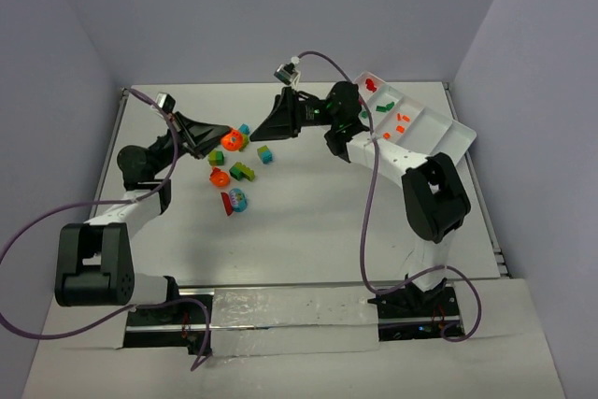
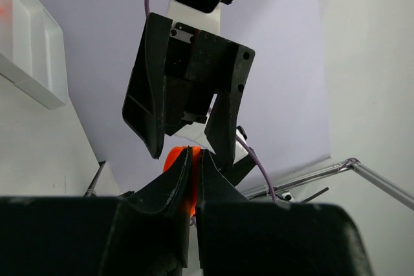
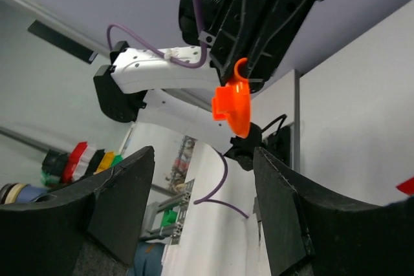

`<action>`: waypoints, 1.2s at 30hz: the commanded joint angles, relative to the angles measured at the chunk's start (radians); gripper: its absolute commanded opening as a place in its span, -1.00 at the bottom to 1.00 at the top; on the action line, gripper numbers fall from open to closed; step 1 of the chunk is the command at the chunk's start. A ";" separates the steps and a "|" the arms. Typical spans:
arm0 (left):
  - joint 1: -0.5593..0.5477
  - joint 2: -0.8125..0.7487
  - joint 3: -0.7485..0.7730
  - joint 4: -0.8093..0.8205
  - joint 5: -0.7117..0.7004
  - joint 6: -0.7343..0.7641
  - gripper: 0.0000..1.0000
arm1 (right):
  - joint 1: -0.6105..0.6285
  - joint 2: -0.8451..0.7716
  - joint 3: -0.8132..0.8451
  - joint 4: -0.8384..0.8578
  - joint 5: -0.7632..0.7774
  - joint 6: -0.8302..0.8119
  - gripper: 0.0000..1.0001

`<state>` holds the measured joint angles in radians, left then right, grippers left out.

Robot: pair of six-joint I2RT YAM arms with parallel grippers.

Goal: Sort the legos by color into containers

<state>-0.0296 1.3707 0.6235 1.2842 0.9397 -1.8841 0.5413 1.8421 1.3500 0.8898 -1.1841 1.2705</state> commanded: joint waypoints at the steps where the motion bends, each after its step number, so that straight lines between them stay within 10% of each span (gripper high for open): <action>1: -0.005 -0.051 -0.013 0.285 -0.027 -0.023 -1.00 | 0.027 0.031 0.043 0.106 -0.023 0.050 0.36; 12: -0.034 -0.073 -0.027 0.285 -0.044 -0.029 -1.00 | 0.048 0.049 0.087 0.032 -0.011 0.000 0.18; 29: -0.034 -0.067 -0.041 0.235 -0.055 0.000 -0.96 | 0.104 0.026 0.088 0.123 -0.033 0.044 -0.73; 33: -0.005 -0.069 -0.031 0.145 -0.042 0.044 0.16 | 0.102 0.013 0.075 0.123 -0.044 0.049 -1.00; 36: 0.026 -0.073 -0.016 0.073 -0.021 0.095 0.44 | 0.092 -0.007 0.057 0.120 -0.051 0.050 -1.00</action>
<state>-0.0421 1.3109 0.5812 1.3125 0.9138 -1.8729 0.6269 1.8981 1.4139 0.9378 -1.2079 1.3159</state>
